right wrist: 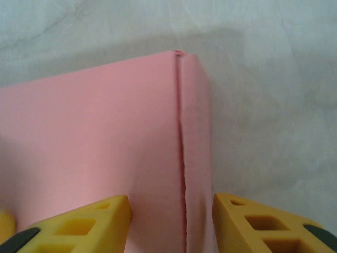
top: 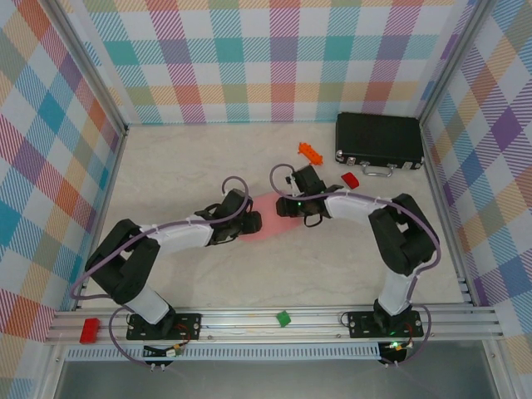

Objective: Fold the paper box

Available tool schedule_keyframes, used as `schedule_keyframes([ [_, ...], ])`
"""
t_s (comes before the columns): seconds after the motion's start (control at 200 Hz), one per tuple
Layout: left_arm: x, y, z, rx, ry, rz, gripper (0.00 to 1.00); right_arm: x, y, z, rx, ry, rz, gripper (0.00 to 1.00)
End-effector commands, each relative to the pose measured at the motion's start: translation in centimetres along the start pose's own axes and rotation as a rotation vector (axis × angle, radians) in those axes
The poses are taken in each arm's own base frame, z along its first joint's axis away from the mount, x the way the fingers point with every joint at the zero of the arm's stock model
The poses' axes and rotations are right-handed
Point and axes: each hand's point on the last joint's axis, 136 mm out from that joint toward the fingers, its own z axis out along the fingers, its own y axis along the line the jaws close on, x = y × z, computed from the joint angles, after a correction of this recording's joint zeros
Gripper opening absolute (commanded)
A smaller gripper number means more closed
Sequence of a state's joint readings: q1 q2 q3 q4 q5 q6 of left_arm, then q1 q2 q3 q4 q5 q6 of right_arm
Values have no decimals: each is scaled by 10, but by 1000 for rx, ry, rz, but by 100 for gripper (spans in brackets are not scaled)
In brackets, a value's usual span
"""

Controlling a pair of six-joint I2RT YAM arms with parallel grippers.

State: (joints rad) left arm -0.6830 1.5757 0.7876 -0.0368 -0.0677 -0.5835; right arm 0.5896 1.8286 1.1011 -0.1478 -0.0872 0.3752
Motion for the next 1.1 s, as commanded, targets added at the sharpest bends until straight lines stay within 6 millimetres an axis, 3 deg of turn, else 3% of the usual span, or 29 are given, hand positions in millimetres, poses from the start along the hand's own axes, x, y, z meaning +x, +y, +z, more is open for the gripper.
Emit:
schedule_keyframes([
  [0.0, 33, -27, -1, 120, 93, -57, 52, 11, 0, 14, 18, 88, -89, 50],
  [0.115, 42, -32, -3, 130, 102, -84, 53, -7, -10, 14, 97, 59, -134, 60],
  [0.2, 38, -32, -12, 132, 70, -96, 57, -26, -18, 9, 149, 32, -136, 66],
  [0.345, 17, -24, -37, 83, -23, -67, 68, -57, -25, -23, 164, -49, -92, 70],
  [0.455, -4, -13, -57, 6, -94, -4, 75, -64, -25, -49, 133, -95, -38, 72],
  [0.57, -27, 4, -64, -57, -129, 51, 78, -48, -22, -66, 60, -101, 41, 73],
  [0.775, -58, 17, -42, -66, -85, 145, 78, -3, -6, -75, -120, -95, 205, 72],
  [0.92, -65, 14, -11, 13, -20, 164, 75, 24, -2, -66, -205, -68, 291, 72],
  [1.095, -63, 12, 11, 19, 33, 188, 71, 36, 9, -57, -301, -58, 327, 70],
])
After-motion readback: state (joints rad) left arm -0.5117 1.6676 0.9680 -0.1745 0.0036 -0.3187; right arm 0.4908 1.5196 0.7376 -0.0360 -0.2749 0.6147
